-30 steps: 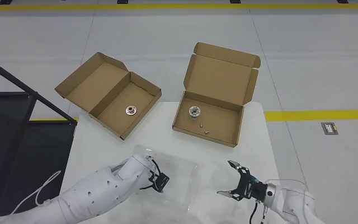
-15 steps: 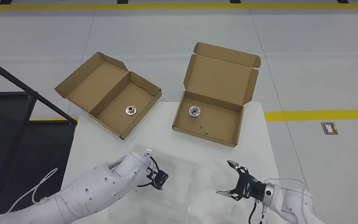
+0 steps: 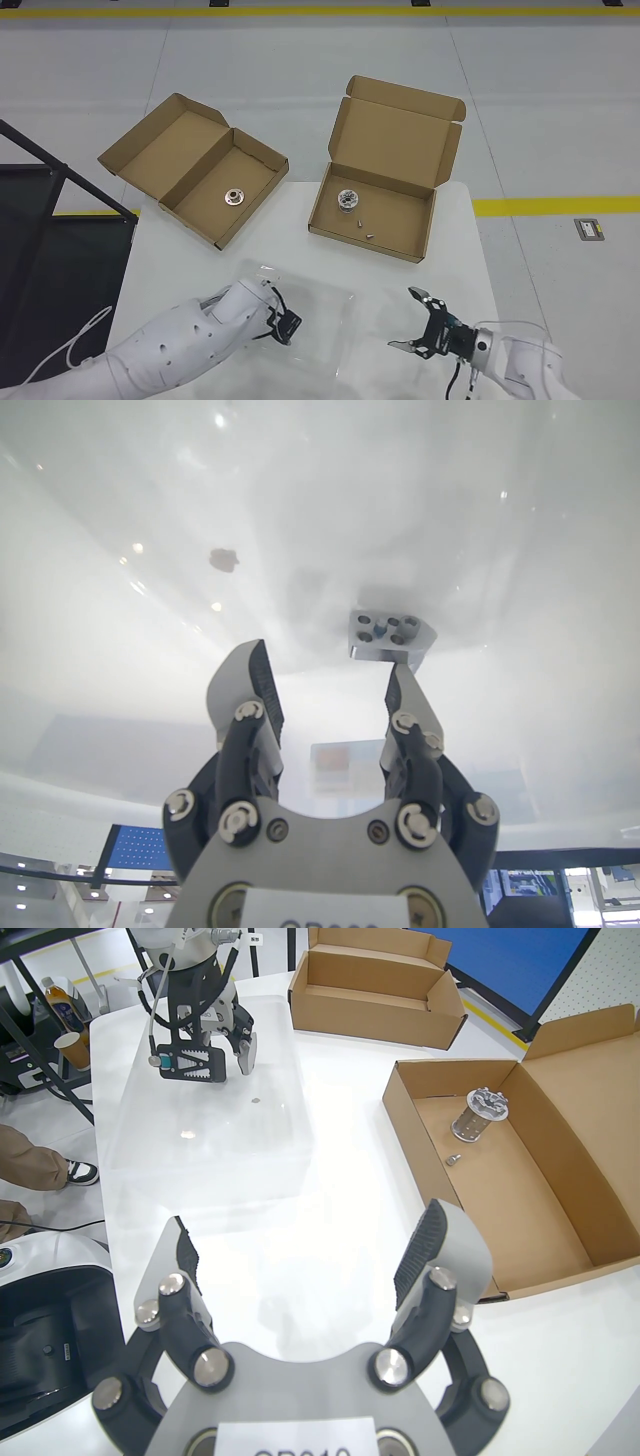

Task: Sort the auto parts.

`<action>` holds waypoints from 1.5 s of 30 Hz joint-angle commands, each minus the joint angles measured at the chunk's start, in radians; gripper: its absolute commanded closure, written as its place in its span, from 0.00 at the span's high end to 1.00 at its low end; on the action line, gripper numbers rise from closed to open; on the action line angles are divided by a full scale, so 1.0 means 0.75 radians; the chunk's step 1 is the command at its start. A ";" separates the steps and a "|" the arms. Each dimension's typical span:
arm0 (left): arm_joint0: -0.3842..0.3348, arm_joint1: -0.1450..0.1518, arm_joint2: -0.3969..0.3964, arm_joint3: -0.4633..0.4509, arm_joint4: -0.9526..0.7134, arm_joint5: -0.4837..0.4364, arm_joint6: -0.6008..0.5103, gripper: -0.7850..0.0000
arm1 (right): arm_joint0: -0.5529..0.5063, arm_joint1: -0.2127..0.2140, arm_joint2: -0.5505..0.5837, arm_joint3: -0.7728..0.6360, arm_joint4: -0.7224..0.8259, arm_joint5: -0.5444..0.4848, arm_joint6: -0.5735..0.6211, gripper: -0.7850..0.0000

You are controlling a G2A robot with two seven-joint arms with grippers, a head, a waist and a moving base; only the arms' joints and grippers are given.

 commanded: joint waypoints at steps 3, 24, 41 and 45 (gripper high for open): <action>-0.003 -0.005 0.000 -0.011 -0.028 0.000 0.046 0.66 | -0.002 0.002 0.001 -0.002 0.002 0.001 0.000 1.00; -0.011 0.043 0.000 -0.114 -0.002 0.000 0.124 0.66 | 0.003 0.011 -0.009 0.009 0.004 0.011 -0.017 1.00; 0.018 0.104 0.000 -0.114 0.201 0.000 0.292 0.64 | 0.012 0.017 -0.016 0.017 0.012 0.013 -0.016 1.00; 0.041 0.113 0.000 -0.128 0.244 0.000 0.335 0.63 | 0.022 0.017 -0.022 0.019 0.015 0.012 -0.012 1.00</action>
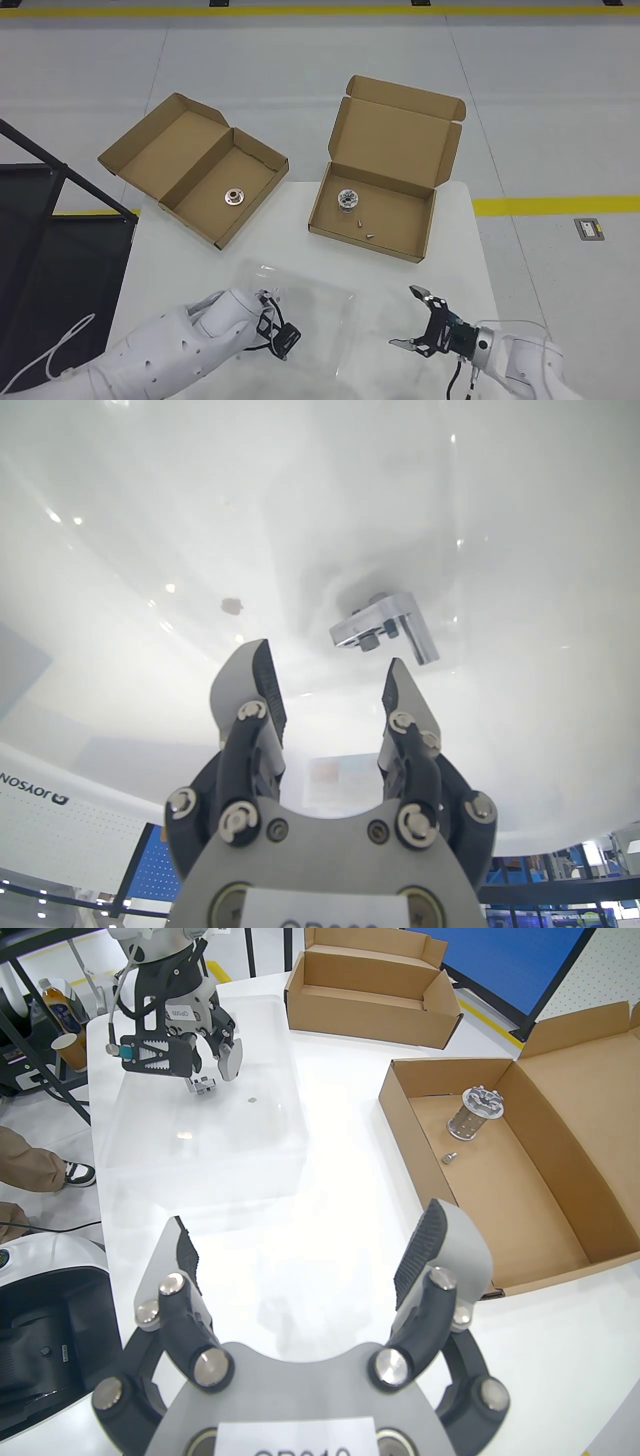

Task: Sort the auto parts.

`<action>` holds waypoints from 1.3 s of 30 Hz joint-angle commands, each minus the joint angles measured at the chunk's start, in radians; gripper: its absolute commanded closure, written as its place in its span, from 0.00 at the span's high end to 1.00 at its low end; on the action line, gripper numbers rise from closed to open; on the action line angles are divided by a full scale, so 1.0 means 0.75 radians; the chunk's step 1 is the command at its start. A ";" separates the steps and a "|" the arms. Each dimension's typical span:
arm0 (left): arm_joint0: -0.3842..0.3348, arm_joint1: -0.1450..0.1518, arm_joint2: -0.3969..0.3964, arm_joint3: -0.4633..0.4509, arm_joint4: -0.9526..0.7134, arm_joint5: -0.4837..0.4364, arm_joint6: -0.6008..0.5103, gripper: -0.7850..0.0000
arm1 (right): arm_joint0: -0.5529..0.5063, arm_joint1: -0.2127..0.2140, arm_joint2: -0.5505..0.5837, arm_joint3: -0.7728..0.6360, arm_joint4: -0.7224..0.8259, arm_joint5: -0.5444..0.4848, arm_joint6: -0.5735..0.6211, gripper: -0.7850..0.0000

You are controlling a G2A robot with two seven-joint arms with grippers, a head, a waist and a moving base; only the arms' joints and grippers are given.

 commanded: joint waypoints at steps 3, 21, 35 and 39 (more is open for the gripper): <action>0.016 0.006 0.000 -0.002 0.049 0.000 0.050 0.62 | 0.008 0.001 -0.006 0.003 0.002 -0.001 0.004 1.00; 0.026 -0.031 0.000 0.066 0.159 0.000 0.182 0.22 | 0.008 0.006 -0.005 0.004 0.018 0.013 0.020 1.00; -0.051 -0.022 0.000 0.056 0.045 0.000 0.220 0.00 | 0.008 0.011 -0.005 0.004 0.023 0.017 0.022 1.00; -0.100 0.012 0.000 -0.014 -0.051 0.000 0.181 0.00 | 0.026 0.011 -0.013 0.008 0.028 0.011 0.027 1.00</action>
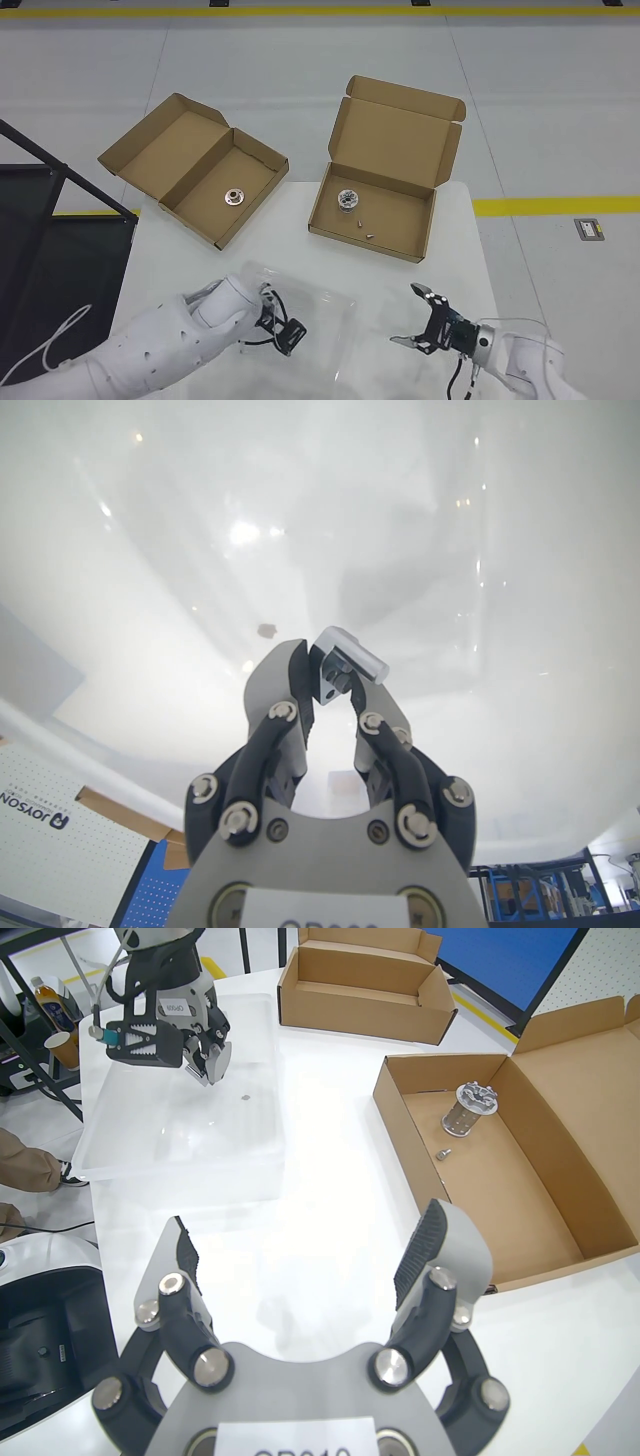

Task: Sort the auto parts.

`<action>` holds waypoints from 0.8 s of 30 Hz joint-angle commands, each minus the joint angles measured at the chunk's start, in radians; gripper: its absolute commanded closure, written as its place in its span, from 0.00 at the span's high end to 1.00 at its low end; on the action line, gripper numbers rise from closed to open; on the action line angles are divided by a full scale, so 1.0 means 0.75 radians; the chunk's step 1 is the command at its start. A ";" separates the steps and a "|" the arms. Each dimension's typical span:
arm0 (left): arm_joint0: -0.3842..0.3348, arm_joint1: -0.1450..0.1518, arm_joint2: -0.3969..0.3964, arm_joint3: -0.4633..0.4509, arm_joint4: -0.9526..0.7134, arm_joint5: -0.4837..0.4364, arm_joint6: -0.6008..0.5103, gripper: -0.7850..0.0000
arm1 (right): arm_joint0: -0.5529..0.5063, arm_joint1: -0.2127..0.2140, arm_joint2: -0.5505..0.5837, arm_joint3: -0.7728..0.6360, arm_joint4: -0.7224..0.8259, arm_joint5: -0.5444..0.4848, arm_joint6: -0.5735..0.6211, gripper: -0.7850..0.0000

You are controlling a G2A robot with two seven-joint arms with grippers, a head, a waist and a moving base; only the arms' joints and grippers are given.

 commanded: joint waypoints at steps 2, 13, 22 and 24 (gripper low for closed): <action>-0.043 0.038 -0.001 -0.072 -0.097 0.000 -0.055 0.00 | 0.023 -0.002 -0.013 0.005 0.004 -0.006 0.006 1.00; 0.013 0.221 -0.230 -0.365 -0.453 0.100 -0.386 0.00 | 0.122 -0.013 -0.081 0.020 0.018 -0.023 0.043 1.00; 0.189 0.382 -0.531 -0.485 -0.677 0.404 -0.592 0.00 | 0.184 -0.022 -0.132 0.013 0.033 -0.028 0.097 1.00; 0.237 0.419 -0.595 -0.516 -0.694 0.428 -0.576 0.00 | 0.201 -0.025 -0.148 0.002 0.035 -0.029 0.120 1.00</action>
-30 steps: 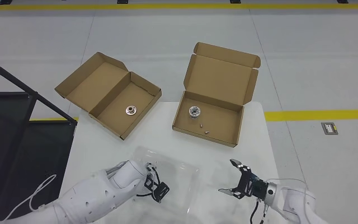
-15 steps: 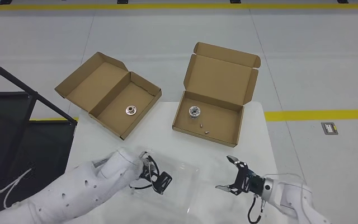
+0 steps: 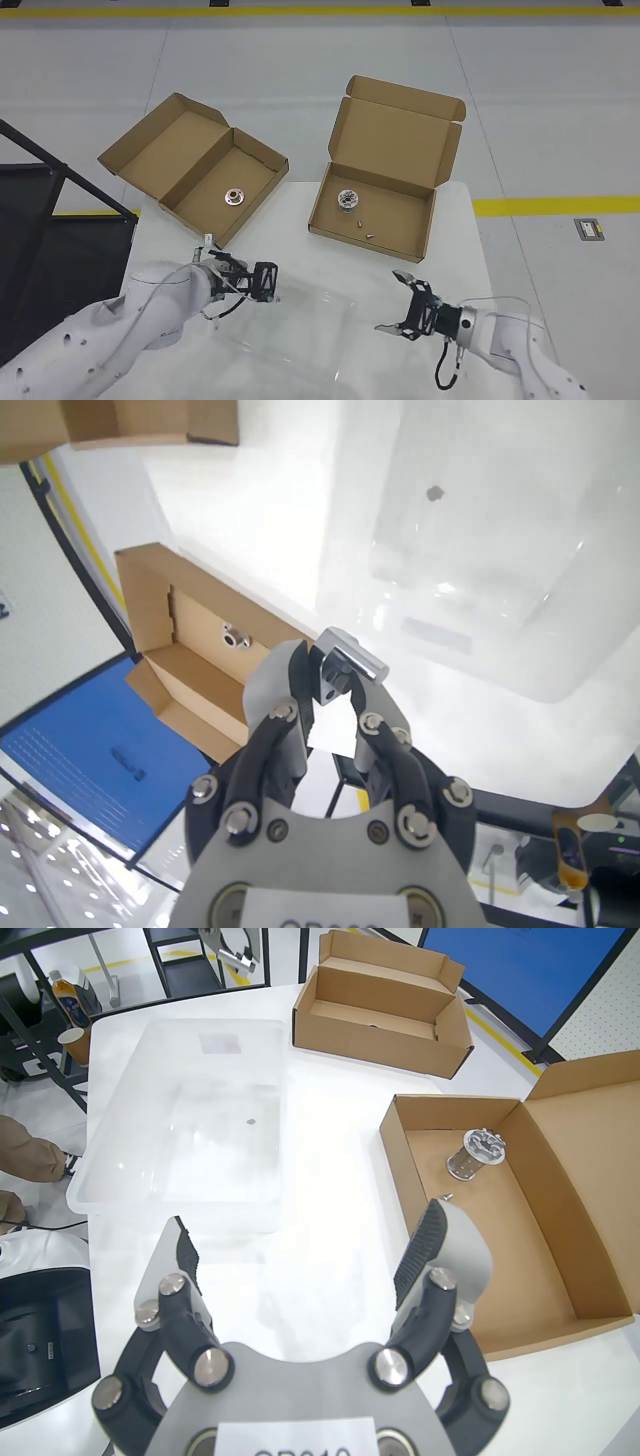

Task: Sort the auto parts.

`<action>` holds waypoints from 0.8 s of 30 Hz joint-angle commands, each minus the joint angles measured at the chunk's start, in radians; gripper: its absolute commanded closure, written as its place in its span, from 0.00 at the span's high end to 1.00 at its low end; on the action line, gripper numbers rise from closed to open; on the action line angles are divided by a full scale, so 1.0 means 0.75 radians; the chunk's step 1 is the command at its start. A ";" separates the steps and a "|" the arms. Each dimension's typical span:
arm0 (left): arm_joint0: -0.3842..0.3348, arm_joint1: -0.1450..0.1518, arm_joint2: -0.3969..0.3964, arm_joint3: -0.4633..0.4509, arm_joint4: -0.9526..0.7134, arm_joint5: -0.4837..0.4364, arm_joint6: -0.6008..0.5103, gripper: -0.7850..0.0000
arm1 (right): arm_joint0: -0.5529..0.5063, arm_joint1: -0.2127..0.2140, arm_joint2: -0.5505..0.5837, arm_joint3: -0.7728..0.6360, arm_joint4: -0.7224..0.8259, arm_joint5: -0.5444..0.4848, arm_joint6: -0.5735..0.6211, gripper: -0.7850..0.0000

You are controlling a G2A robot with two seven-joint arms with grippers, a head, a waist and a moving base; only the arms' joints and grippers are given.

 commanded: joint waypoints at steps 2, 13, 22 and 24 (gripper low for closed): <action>0.046 0.030 -0.050 -0.036 -0.015 0.009 0.024 0.00 | 0.026 -0.005 -0.022 -0.015 0.008 0.000 0.040 1.00; 0.050 0.030 -0.048 -0.034 -0.014 0.013 0.029 0.00 | 0.048 -0.010 -0.029 -0.032 0.016 0.047 0.087 1.00; 0.079 -0.019 -0.105 0.392 0.003 0.322 0.377 0.00 | 0.048 -0.010 -0.029 -0.032 0.016 0.047 0.087 1.00; 0.082 -0.029 -0.122 0.466 0.023 0.387 0.439 0.00 | 0.048 -0.010 -0.029 -0.032 0.016 0.047 0.087 1.00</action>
